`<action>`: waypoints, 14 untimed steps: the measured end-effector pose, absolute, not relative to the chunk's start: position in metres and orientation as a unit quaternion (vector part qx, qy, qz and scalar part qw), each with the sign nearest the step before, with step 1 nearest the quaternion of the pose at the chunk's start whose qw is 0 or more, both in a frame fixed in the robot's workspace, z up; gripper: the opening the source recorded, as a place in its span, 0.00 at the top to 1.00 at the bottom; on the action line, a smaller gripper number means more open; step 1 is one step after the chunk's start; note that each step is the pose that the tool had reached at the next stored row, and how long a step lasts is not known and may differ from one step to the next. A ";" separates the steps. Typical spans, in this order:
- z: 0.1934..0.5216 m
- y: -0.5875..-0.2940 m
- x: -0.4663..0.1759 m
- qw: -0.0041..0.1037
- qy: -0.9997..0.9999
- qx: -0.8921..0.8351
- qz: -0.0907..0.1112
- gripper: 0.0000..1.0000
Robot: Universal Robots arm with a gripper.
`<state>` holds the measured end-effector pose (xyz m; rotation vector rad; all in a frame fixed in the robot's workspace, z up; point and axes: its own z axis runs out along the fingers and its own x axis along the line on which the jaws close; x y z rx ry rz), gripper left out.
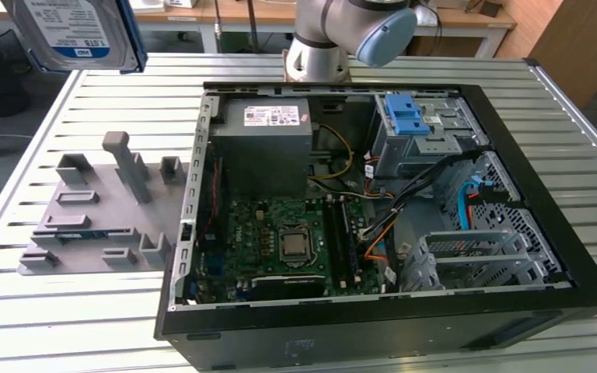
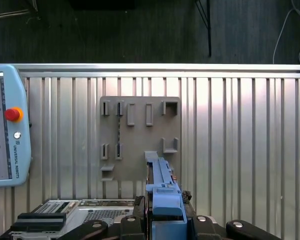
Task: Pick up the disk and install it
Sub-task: 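Pick up the disk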
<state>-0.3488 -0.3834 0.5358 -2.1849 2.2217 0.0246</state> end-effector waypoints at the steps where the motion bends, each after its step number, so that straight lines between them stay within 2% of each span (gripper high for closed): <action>1: 0.536 -0.383 -0.346 0.013 0.713 -0.701 0.008 0.63; 14: 0.536 -0.384 -0.312 0.013 0.713 -0.701 0.008 0.63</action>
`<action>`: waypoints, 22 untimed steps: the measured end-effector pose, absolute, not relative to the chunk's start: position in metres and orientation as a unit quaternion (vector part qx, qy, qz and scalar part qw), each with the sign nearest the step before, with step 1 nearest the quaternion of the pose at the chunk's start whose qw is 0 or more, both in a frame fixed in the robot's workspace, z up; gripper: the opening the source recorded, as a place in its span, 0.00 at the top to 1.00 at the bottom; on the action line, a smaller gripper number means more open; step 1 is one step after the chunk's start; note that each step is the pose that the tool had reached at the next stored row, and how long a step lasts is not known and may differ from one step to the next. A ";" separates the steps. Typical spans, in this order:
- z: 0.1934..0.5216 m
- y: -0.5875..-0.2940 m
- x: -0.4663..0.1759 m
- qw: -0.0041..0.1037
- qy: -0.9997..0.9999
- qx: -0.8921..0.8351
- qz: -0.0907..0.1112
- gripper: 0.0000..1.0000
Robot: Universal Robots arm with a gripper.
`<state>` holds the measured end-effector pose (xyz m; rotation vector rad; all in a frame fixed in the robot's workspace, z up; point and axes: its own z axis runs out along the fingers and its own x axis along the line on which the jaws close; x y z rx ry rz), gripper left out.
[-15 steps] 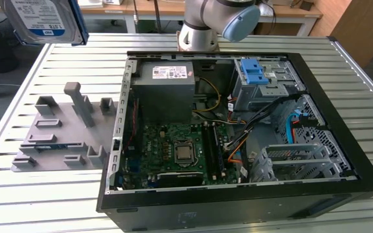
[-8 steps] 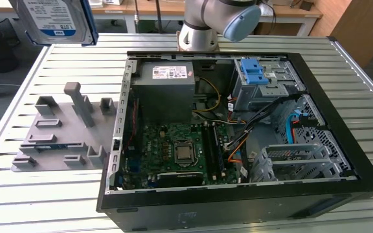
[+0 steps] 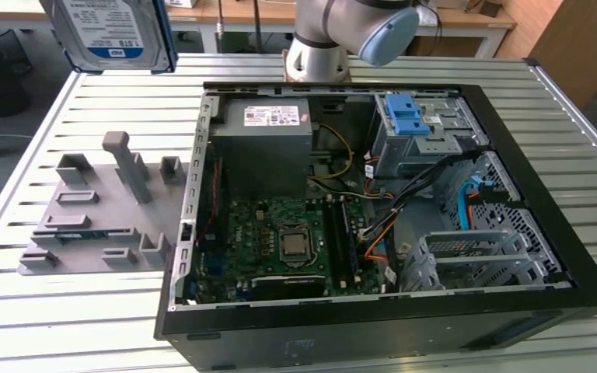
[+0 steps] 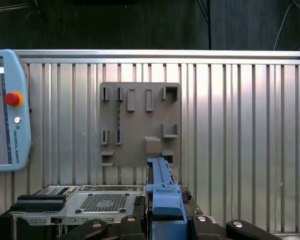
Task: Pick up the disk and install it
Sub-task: 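Pick up the disk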
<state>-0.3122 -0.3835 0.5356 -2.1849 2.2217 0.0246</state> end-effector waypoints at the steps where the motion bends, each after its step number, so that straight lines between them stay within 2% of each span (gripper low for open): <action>1: 0.536 -0.384 -0.310 0.013 0.713 -0.701 0.008 0.63; 22: 0.536 -0.384 -0.267 0.013 0.713 -0.701 0.008 0.63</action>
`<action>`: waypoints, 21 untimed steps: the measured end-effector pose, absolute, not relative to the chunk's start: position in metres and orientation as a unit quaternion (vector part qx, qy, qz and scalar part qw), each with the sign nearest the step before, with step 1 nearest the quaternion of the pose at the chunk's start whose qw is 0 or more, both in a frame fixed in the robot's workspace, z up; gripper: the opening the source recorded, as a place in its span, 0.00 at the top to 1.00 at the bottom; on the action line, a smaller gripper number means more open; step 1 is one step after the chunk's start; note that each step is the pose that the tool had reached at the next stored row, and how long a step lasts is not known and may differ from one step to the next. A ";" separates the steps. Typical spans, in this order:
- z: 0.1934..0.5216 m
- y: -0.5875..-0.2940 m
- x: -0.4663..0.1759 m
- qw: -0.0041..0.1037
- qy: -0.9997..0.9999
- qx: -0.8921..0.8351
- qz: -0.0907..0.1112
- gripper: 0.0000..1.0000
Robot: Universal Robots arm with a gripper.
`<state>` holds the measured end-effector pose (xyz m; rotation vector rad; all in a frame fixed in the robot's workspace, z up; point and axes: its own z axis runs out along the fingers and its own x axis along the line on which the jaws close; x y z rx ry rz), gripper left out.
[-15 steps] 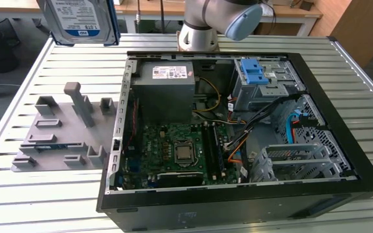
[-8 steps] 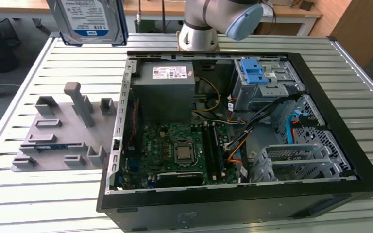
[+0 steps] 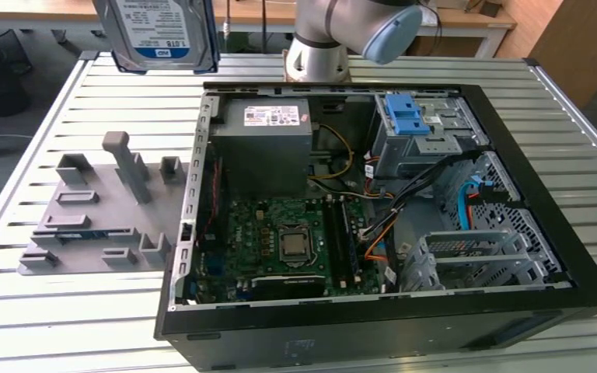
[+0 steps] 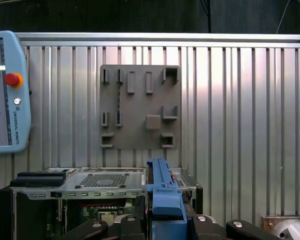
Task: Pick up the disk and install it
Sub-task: 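Pick up the disk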
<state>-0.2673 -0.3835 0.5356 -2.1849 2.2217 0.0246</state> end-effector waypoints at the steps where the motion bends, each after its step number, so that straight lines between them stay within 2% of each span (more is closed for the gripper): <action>1: 0.536 -0.384 -0.266 0.013 0.713 -0.701 0.008 0.63; 21: 0.536 -0.384 -0.236 0.013 0.713 -0.701 0.008 0.63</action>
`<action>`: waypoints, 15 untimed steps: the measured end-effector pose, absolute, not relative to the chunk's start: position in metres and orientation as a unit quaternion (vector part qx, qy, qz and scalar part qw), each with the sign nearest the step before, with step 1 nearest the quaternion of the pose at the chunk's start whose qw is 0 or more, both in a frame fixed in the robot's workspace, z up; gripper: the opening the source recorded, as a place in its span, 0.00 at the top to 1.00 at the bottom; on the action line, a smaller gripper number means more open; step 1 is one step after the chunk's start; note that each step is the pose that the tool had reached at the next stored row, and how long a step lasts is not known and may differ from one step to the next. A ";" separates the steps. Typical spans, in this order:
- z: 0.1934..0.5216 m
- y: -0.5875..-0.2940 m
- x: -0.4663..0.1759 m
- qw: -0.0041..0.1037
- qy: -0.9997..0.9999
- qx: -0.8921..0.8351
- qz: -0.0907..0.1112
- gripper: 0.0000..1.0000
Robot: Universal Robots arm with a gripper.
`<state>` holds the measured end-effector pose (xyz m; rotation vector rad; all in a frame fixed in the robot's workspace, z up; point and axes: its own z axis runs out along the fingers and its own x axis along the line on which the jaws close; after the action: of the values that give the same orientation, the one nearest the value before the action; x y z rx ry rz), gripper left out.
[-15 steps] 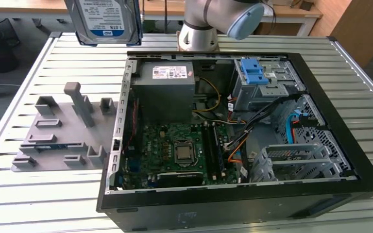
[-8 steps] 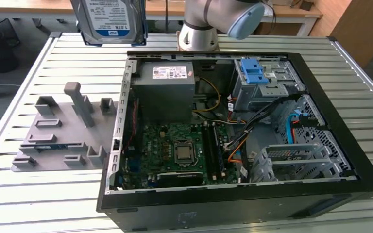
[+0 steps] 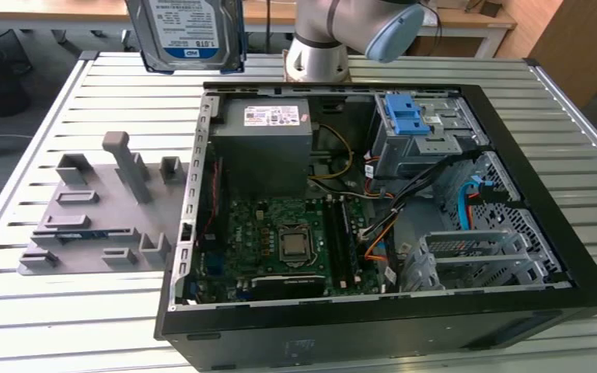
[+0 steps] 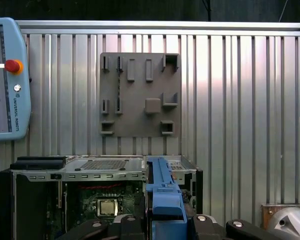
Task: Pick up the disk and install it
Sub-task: 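Pick up the disk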
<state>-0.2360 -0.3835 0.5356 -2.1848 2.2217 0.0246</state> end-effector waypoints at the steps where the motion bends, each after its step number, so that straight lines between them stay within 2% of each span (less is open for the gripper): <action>1: 0.536 -0.384 -0.235 0.013 0.713 -0.701 0.008 0.63; 15: 0.536 -0.384 -0.214 0.013 0.713 -0.701 0.008 0.63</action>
<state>-0.2136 -0.3835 0.5355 -2.1848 2.2217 0.0246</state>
